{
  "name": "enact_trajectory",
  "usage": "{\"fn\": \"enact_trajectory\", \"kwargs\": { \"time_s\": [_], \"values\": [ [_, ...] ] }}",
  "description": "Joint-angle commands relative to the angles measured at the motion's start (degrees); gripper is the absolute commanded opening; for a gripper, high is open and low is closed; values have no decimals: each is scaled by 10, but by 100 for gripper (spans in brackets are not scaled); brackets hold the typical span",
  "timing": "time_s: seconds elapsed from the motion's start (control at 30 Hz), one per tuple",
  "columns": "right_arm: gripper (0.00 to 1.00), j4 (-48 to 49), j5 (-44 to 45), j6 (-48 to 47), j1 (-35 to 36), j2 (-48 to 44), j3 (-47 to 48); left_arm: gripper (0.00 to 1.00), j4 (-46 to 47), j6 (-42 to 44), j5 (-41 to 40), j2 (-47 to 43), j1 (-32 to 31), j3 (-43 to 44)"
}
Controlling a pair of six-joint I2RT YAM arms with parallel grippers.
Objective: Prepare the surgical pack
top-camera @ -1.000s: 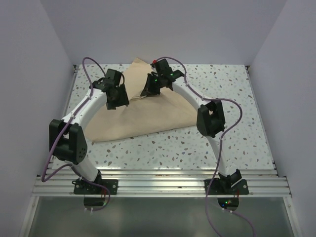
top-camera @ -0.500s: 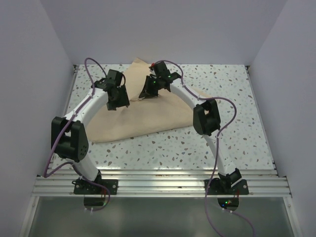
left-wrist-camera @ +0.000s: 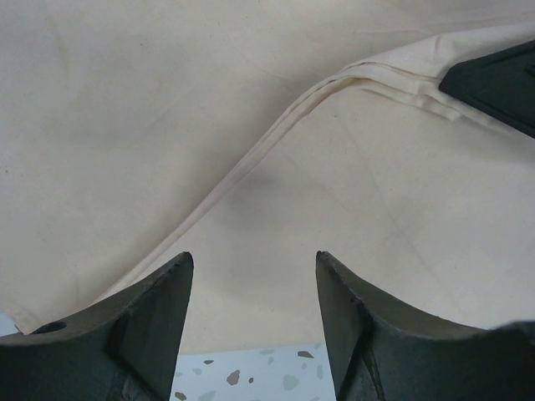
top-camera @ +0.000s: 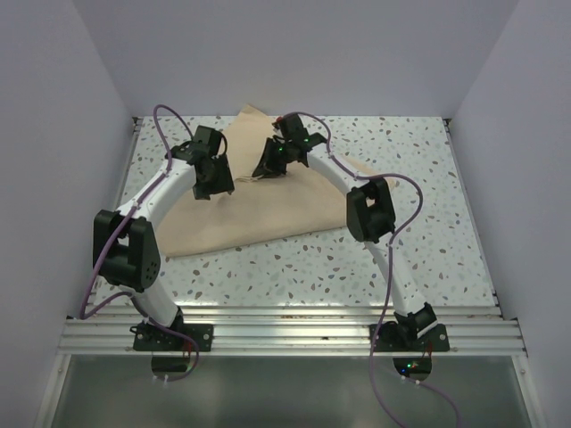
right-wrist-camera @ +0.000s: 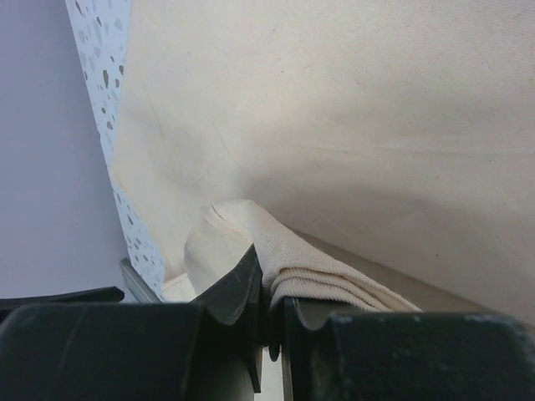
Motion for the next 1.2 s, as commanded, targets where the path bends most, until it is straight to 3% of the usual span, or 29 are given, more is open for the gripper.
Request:
{"fn": "enact_trajectory", "kwargs": {
  "time_s": [0.0, 0.53, 0.93, 1.17],
  "values": [
    [12, 35, -17, 12, -8, 10, 37, 64, -1, 5, -4, 1, 1, 17],
    [18, 54, -30, 34, -14, 46, 64, 64, 0, -2, 3, 12, 2, 18],
    [62, 121, -19, 84, -23, 87, 139, 64, -4, -8, 6, 19, 3, 23],
    [64, 121, -4, 68, -33, 51, 131, 64, -8, -9, 10, 4, 1, 25]
  ]
}}
